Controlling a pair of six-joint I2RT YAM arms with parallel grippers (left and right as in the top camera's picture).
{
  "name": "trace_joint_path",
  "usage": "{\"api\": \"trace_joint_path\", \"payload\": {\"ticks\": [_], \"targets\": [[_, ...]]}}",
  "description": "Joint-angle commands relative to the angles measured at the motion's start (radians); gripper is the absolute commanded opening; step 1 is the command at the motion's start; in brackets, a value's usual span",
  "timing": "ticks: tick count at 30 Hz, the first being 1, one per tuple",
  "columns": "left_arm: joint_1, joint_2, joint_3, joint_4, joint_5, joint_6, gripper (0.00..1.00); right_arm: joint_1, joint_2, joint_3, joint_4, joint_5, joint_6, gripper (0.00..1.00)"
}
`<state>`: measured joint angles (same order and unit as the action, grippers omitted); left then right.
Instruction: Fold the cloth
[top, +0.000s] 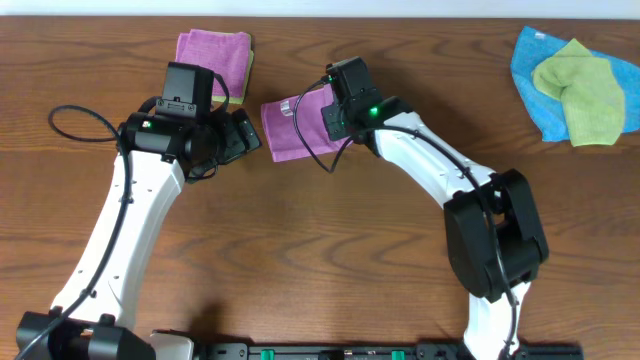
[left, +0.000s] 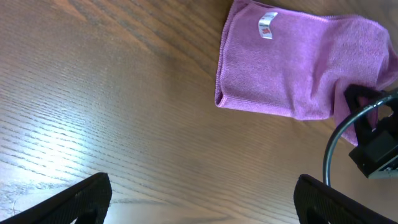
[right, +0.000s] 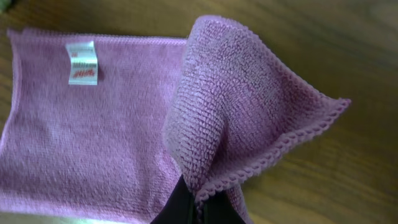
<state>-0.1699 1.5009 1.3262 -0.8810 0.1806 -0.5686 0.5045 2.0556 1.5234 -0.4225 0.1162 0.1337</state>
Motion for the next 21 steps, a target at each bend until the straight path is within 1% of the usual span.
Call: {"api": "trace_joint_path", "payload": {"ticks": [1, 12, 21], "targets": [[0.007, -0.045, 0.005, -0.004, -0.001, 0.036, 0.95, 0.023, 0.004, 0.017, 0.014, 0.041, 0.027, 0.01], [0.007, -0.078, 0.005, -0.070, 0.004, 0.050, 0.95, 0.087, 0.026, 0.017, 0.039, 0.047, 0.030, 0.01], [0.007, -0.078, 0.005, -0.109, 0.004, 0.050, 0.95, 0.099, 0.083, 0.017, 0.042, 0.068, 0.030, 0.03]]}}
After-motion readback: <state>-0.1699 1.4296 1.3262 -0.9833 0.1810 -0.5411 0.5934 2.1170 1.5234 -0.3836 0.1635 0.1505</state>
